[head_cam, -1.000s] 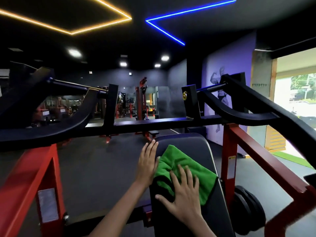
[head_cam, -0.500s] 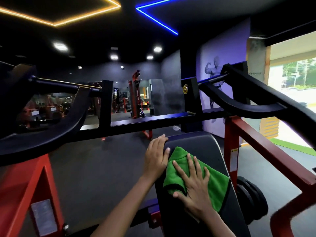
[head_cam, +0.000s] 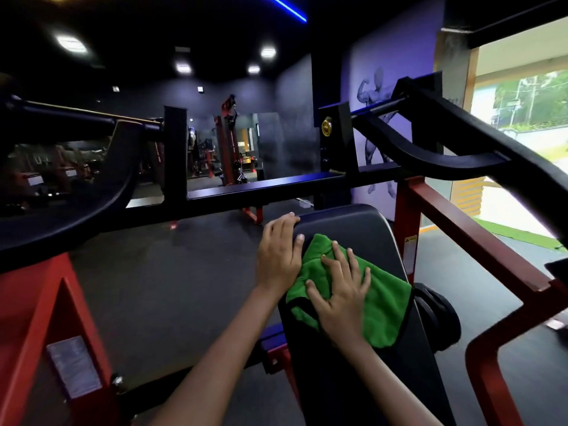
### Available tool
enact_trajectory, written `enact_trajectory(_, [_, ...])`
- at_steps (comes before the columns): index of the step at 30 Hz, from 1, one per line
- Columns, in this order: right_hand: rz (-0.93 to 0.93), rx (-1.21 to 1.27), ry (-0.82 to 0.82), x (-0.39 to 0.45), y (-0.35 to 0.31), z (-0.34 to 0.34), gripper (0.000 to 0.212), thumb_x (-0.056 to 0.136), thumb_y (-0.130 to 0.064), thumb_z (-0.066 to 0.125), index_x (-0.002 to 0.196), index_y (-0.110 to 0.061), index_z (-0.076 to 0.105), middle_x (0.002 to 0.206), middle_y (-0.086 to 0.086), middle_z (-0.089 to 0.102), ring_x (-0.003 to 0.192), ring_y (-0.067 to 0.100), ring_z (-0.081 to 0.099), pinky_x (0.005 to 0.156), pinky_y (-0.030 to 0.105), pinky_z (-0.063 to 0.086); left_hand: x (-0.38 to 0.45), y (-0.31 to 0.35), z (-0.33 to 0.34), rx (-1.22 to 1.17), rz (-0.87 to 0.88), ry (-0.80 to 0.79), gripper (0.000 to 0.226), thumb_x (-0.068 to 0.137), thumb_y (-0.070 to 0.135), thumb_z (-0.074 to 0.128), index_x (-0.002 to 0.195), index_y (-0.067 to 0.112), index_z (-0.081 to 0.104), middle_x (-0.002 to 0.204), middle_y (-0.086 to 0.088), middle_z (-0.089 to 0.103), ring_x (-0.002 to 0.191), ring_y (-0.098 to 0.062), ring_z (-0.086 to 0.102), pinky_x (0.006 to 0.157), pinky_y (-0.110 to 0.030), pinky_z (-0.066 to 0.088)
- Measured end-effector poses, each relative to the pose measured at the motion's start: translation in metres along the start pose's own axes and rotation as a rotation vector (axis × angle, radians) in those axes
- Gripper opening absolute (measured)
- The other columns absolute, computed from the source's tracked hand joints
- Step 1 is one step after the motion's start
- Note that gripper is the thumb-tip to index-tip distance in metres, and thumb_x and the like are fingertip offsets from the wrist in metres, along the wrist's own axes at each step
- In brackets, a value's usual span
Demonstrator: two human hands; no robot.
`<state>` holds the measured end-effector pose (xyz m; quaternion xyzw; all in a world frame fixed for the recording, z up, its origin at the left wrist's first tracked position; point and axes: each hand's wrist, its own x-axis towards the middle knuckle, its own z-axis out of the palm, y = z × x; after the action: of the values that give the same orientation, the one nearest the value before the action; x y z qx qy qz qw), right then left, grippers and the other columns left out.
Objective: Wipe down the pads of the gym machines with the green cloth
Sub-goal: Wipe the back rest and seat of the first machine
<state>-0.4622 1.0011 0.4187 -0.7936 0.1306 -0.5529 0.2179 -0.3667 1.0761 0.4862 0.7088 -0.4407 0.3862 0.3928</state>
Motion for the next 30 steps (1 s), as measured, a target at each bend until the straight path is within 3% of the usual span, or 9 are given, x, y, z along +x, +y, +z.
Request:
enact_trajectory(3, [-0.009,-0.031,-0.027,0.003,0.002,-0.001,0.044,0.079,-0.053,0.048,0.108,-0.021,0.057,0.151,-0.005,0.034,0.142,0.025,0.022,0.109,0.067,0.013,0.000,-0.002,0.000,0.058,0.016,-0.025,0.038,0.092,0.026,0.040,0.120,0.005,0.057,0.123,-0.008,0.059,0.112,-0.020,0.047,0.095,-0.026,0.035])
enact_trajectory(7, [-0.014,-0.153,-0.043,0.005,-0.004,0.002,0.081,0.073,-0.085,0.034,0.111,-0.017,0.055,0.150,0.007,0.037,0.141,0.034,0.025,0.107,0.064,0.013,0.001,-0.009,0.003,0.239,0.144,-0.072,0.044,0.092,0.024,0.039,0.126,0.003,0.057,0.128,-0.011,0.059,0.115,-0.028,0.054,0.104,-0.038,0.033])
enact_trajectory(12, [-0.105,-0.141,-0.071,-0.007,0.010,-0.002,0.065,0.073,-0.064,0.049,0.121,-0.020,0.054,0.149,0.006,0.039,0.140,0.029,0.026,0.107,0.066,0.015,0.005,-0.004,-0.004,0.349,0.260,-0.149,0.048,0.091,0.025,0.037,0.129,0.003,0.056,0.130,-0.010,0.059,0.121,-0.028,0.052,0.108,-0.036,0.029])
enact_trajectory(15, [-0.182,-0.120,-0.094,-0.019,0.024,-0.011,0.060,0.074,-0.057,0.050,0.124,-0.023,0.056,0.150,0.002,0.038,0.141,0.023,0.023,0.107,0.063,0.013,0.011,0.010,-0.003,0.275,0.149,-0.138,0.044,0.089,0.026,0.035,0.116,0.004,0.061,0.115,-0.009,0.063,0.108,-0.027,0.054,0.097,-0.038,0.041])
enact_trajectory(18, [-0.194,-0.130,-0.106,-0.020,0.027,-0.014,0.060,0.075,-0.055,0.050,0.126,-0.025,0.056,0.149,0.000,0.039,0.140,0.026,0.027,0.106,0.065,0.015,0.014,0.018,0.001,0.223,0.084,-0.051,0.038,0.091,0.026,0.033,0.103,0.005,0.063,0.101,-0.007,0.063,0.095,-0.025,0.053,0.084,-0.038,0.042])
enact_trajectory(24, [-0.175,-0.179,-0.104,-0.017,0.026,-0.010,0.065,0.078,-0.061,0.046,0.135,-0.030,0.047,0.152,0.003,0.035,0.140,0.031,0.028,0.104,0.067,0.016,0.010,0.016,0.004,0.252,0.137,-0.061,0.042,0.095,0.027,0.034,0.114,0.006,0.065,0.120,-0.008,0.063,0.116,-0.027,0.055,0.106,-0.036,0.028])
enact_trajectory(30, [-0.167,-0.196,-0.095,-0.019,0.029,-0.008,0.064,0.080,-0.064,0.042,0.139,-0.039,0.041,0.152,0.010,0.031,0.141,0.035,0.023,0.104,0.068,0.013,0.008,0.016,0.004,0.260,0.145,-0.061,0.050,0.098,0.034,0.032,0.129,0.005,0.056,0.136,-0.010,0.055,0.131,-0.026,0.045,0.114,-0.038,0.016])
